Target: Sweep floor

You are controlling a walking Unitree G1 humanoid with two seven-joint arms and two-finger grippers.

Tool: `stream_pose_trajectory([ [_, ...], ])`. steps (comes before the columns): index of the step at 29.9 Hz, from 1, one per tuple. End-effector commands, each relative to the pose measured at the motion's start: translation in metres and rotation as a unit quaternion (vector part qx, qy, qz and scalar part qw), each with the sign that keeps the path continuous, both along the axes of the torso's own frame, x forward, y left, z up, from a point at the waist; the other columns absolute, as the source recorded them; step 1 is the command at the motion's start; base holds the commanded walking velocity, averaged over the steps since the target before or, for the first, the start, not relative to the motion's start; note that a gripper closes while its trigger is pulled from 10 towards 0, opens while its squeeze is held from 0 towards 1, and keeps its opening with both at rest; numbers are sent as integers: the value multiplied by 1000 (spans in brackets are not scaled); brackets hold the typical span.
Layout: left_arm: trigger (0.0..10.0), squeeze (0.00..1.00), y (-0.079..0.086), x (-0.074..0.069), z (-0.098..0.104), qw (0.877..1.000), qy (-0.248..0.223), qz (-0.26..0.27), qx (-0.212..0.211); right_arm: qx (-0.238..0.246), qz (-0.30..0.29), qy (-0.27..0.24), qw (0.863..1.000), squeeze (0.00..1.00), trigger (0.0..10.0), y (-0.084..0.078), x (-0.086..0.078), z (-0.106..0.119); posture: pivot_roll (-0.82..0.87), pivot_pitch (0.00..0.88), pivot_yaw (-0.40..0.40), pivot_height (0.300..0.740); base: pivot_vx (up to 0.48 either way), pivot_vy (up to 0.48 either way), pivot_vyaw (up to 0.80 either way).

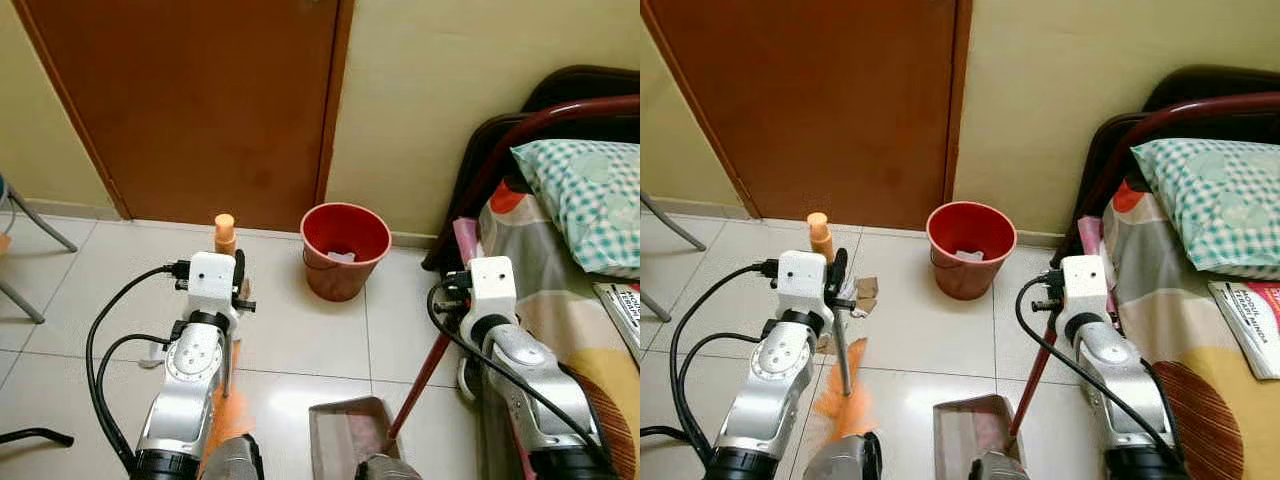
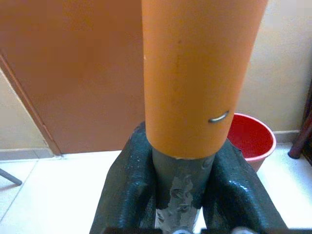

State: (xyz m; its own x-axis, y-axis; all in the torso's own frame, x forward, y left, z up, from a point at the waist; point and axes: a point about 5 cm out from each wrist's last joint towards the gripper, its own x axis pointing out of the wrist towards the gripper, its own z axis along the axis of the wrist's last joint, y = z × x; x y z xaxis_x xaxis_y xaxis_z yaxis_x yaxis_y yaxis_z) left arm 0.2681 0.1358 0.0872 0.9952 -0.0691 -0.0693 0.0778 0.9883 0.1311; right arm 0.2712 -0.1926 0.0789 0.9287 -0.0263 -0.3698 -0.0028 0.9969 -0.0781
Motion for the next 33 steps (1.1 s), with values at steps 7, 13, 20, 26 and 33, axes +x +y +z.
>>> stream_pose_trajectory([
  [7, 10000, 0, -17, -2, 17, 999, -37, -35, 8, 9, -111, -48, 993, 0, 10000, -5, 7, -7, 19, 58, -19, 740, 0, 0, 0],
  [13, 10000, 0, -32, -2, 25, 995, -50, -82, 6, -9, -114, -84, 990, 0, 10000, -12, 13, 0, 14, 60, -32, 740, 0, 0, 0],
  [20, 10000, 0, -48, 3, 54, 985, -111, -131, 31, 10, -116, -93, 989, 0, 10000, -16, 34, 2, 39, 64, -48, 740, 0, 0, 0],
  [26, 10000, 0, -53, 5, 78, 971, -171, -150, 76, 11, -84, -105, 991, 0, 10000, -5, 41, 5, 47, 66, -49, 740, 0, 0, 0],
  [33, 10000, 0, -28, 19, 83, 967, -203, -88, 129, 36, -75, -92, 992, 0, 10000, 1, 37, -7, 45, 75, -46, 740, 0, 0, 0],
])
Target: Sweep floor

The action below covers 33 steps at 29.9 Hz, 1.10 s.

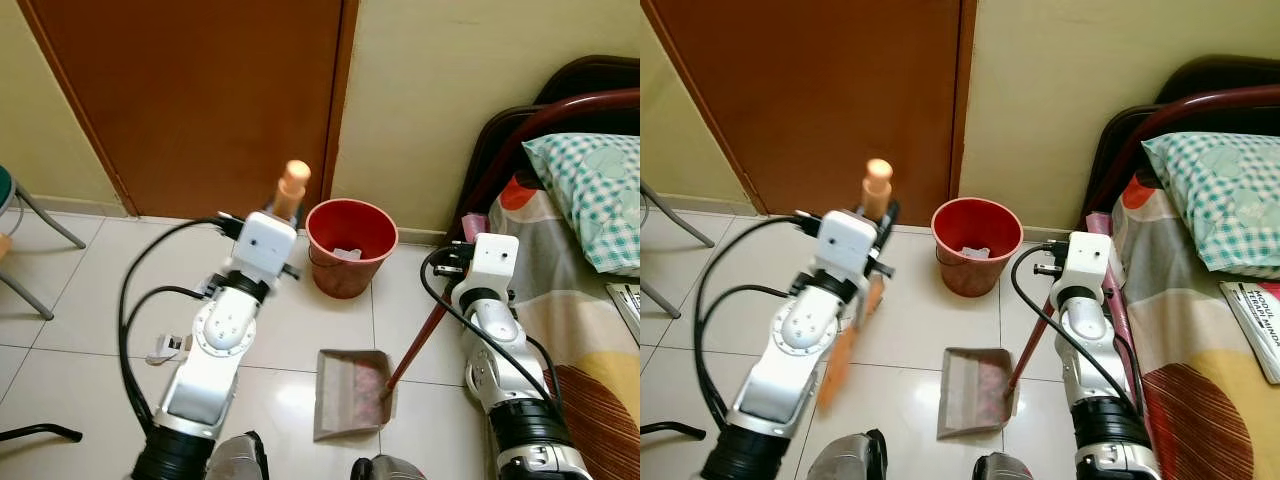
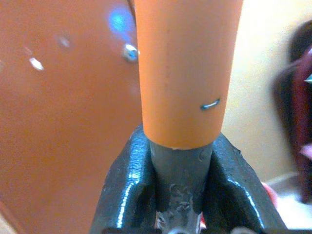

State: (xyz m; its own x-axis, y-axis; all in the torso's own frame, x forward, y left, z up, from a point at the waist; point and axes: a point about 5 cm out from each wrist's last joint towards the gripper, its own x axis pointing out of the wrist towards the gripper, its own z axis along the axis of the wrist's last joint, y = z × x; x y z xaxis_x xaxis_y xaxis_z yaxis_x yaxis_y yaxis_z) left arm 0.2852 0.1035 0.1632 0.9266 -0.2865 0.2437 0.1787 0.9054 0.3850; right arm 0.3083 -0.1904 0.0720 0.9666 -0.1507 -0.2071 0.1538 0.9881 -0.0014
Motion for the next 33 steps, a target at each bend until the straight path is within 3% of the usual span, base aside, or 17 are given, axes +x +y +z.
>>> stream_pose_trajectory([
  [1, 10000, 0, 6, 3, 5, 999, -26, 17, 16, 4, 4, -5, 1000, 0, 10000, 0, -1, -1, 42, 77, -46, 740, 0, 0, 0],
  [9, 10000, 0, 27, 18, -3, 998, -9, 57, 10, 43, 0, -28, 999, 0, 10000, 2, 4, 11, 27, 124, -69, 740, 0, 0, 0],
  [14, 10000, 0, 31, 25, -12, 998, 9, 60, -8, 64, 4, -46, 997, 0, 10000, 7, 9, 24, 0, 171, -93, 740, 0, 0, 0],
  [22, 10000, 0, 24, 34, -23, 998, 31, 55, -6, 70, 19, -62, 995, 0, 10000, 14, 14, 37, -20, 199, -88, 740, 0, 0, 0],
  [26, 10000, 0, 21, 38, -34, 997, 67, 48, -12, 75, 16, -68, 995, 0, 10000, 16, 17, 42, -19, 201, -82, 740, 0, 0, 0],
  [30, 10000, 0, 11, 41, -41, 995, 94, 15, 4, 39, -6, -75, 996, 0, 10000, 14, 22, 47, -2, 204, -71, 740, 0, 0, 0],
  [33, 10000, 0, -2, 44, -41, 993, 117, -22, -8, 18, -20, -71, 997, 0, 10000, 12, 30, 48, 6, 232, -72, 740, 0, 0, 0],
])
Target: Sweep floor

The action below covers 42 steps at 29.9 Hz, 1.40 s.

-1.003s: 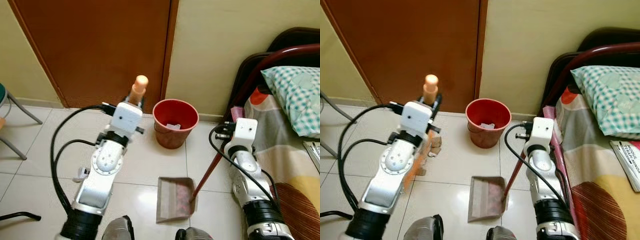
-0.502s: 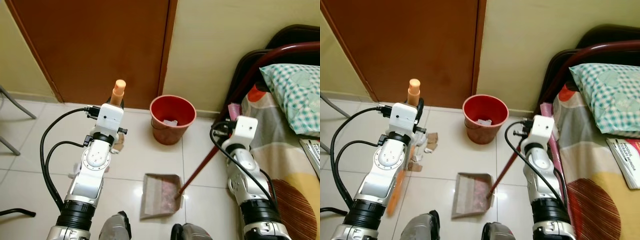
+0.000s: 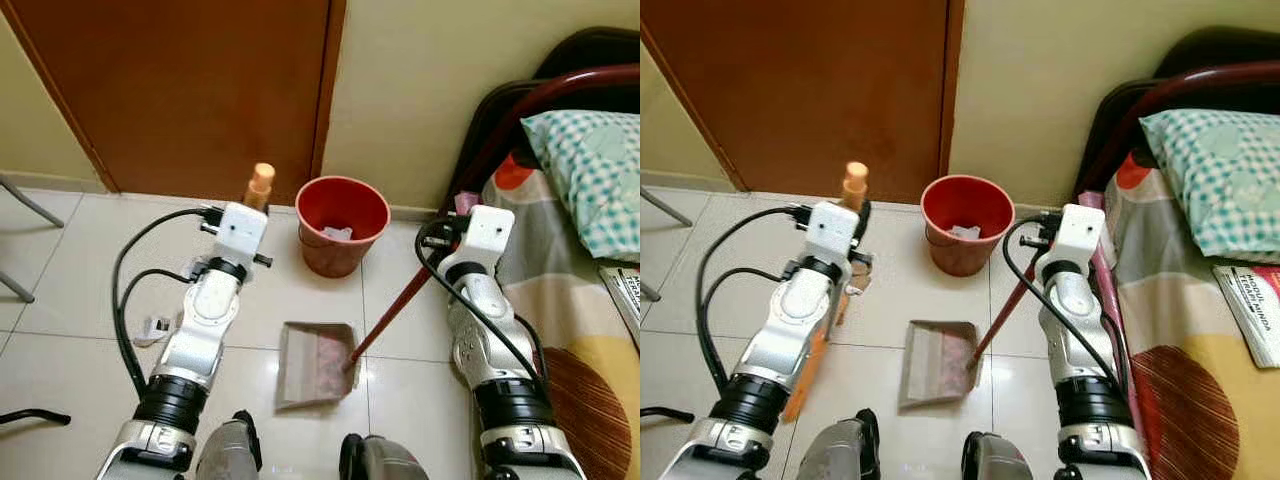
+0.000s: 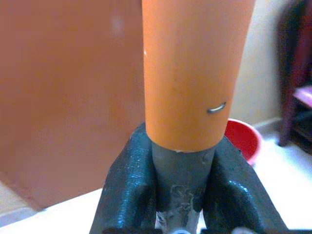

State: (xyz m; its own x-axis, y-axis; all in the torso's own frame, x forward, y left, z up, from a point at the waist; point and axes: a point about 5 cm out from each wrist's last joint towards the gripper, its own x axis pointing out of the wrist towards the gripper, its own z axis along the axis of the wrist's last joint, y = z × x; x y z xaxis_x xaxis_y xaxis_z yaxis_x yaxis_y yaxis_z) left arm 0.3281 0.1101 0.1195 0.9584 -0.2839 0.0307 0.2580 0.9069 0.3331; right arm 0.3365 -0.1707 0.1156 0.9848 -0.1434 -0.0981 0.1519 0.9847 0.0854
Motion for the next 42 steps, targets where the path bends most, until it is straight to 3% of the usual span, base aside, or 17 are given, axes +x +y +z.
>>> stream_pose_trajectory([
  [1, 10000, 0, -13, 0, 3, 999, 10, -31, -10, -16, -30, -7, 999, 0, 10000, -10, 2, 4, 19, 207, -63, 740, 0, 0, 0],
  [5, 10000, 0, -27, -8, 4, 996, 35, -76, -27, -57, -48, -16, 997, 0, 10000, -13, 10, 11, 23, 221, -55, 740, 0, 0, 0],
  [7, 10000, 0, -38, -20, -2, 991, 58, -121, -21, -31, -70, 4, 997, 0, 10000, -18, 12, 6, 26, 225, -53, 740, 0, 0, 0],
  [11, 10000, 0, -54, -44, -5, 976, 101, -187, -55, -53, -85, 3, 995, 0, 10000, -25, 14, 8, 27, 224, -56, 740, 0, 0, 0],
  [17, 10000, 0, -78, -57, 23, 962, 69, -255, -74, -60, -75, 24, 995, 0, 10000, -25, 18, 3, 41, 217, -64, 740, 0, 0, 0],
  [23, 10000, 0, -87, -61, 47, 956, 37, -272, -105, -73, -55, 64, 994, 0, 10000, -15, 21, -8, 45, 218, -65, 740, 0, 0, 0],
  [28, 10000, 0, -80, -55, 68, 958, 5, -249, -145, -74, -37, 82, 993, 0, 10000, -10, 19, -17, 45, 217, -62, 740, 0, 0, 0],
  [33, 10000, 0, -66, -41, 101, 963, -58, -207, -166, -75, -23, 90, 993, 0, 10000, -8, 21, -18, 44, 220, -61, 740, 0, 0, 0],
  [39, 10000, 0, -41, -28, 136, 966, -111, -156, -176, -81, -18, 95, 992, 0, 10000, -7, 21, -20, 46, 222, -62, 740, 0, 0, 0],
  [41, 10000, 0, -30, -24, 150, 966, -138, -134, -173, -83, -17, 96, 992, 0, 10000, -8, 21, -20, 49, 228, -65, 740, 0, 0, 0],
  [42, 10000, 0, -18, -20, 156, 968, -156, -104, -168, -83, -18, 96, 992, 0, 10000, -8, 22, -20, 49, 228, -65, 740, 0, 0, 0],
])
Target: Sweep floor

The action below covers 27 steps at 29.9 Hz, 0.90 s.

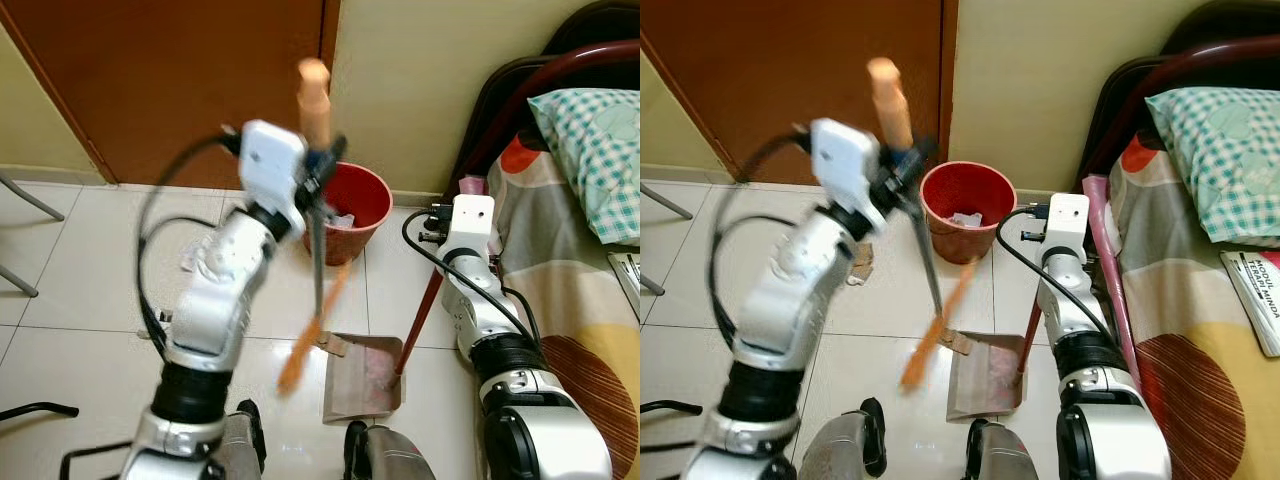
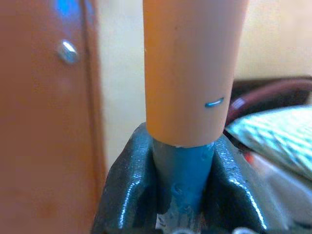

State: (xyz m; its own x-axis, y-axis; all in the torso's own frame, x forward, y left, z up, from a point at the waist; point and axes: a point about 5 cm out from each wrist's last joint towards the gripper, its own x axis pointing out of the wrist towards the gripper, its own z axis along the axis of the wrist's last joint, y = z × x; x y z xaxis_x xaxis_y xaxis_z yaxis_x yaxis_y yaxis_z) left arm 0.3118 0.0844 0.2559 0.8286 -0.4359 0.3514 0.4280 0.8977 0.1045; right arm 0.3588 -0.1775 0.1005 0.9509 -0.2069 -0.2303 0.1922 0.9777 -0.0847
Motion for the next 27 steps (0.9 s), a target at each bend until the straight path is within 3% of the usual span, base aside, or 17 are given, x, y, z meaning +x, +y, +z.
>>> stream_pose_trajectory([
  [1, 10000, 0, 8, -3, 20, 999, -44, 21, -12, -11, 2, 16, 1000, 0, 10000, -1, -1, -4, 49, 228, -65, 740, 0, 0, 0],
  [3, 10000, 0, 22, 1, 16, 998, -38, 59, -3, -12, 3, 7, 1000, 0, 10000, -2, 0, -3, 49, 234, -60, 740, 0, 0, 0],
  [4, 10000, 0, 35, 3, 4, 996, -17, 92, 0, -18, 8, 1, 1000, 0, 10000, 0, 0, -2, 42, 235, -54, 740, 0, 0, 0],
  [8, 10000, 0, 49, 1, -27, 992, 34, 125, 1, -29, 15, -4, 999, 0, 10000, 3, -2, -2, 26, 239, -53, 740, 0, 0, 0],
  [10, 10000, 0, 44, -4, -57, 989, 83, 118, 7, -31, 18, -7, 999, 0, 10000, 4, -2, -2, 22, 240, -63, 740, 0, 0, 0],
  [13, 10000, 0, 37, -5, -67, 989, 101, 106, 3, -34, 26, -13, 999, 0, 10000, 5, -1, 1, 21, 244, -65, 740, 0, 0, 0],
  [17, 10000, 0, 11, -10, -93, 987, 147, 66, 6, -37, 39, -23, 998, 0, 10000, 9, -2, 2, 11, 249, -71, 740, 0, 0, 0],
  [20, 10000, 0, -3, -12, -97, 986, 163, 44, -11, -31, 45, -24, 998, 0, 10000, 10, -1, 2, 7, 244, -71, 740, 0, 0, 0],
  [24, 10000, 0, -24, -15, -90, 975, 195, -5, -104, -28, 52, -27, 998, 0, 10000, 11, -2, 2, 6, 242, -67, 740, 0, 0, 0],
  [27, 10000, 0, -28, -16, -86, 971, 198, -20, -136, -27, 52, -28, 998, 0, 10000, 11, -2, 2, 4, 245, -67, 740, 0, 0, 0],
])
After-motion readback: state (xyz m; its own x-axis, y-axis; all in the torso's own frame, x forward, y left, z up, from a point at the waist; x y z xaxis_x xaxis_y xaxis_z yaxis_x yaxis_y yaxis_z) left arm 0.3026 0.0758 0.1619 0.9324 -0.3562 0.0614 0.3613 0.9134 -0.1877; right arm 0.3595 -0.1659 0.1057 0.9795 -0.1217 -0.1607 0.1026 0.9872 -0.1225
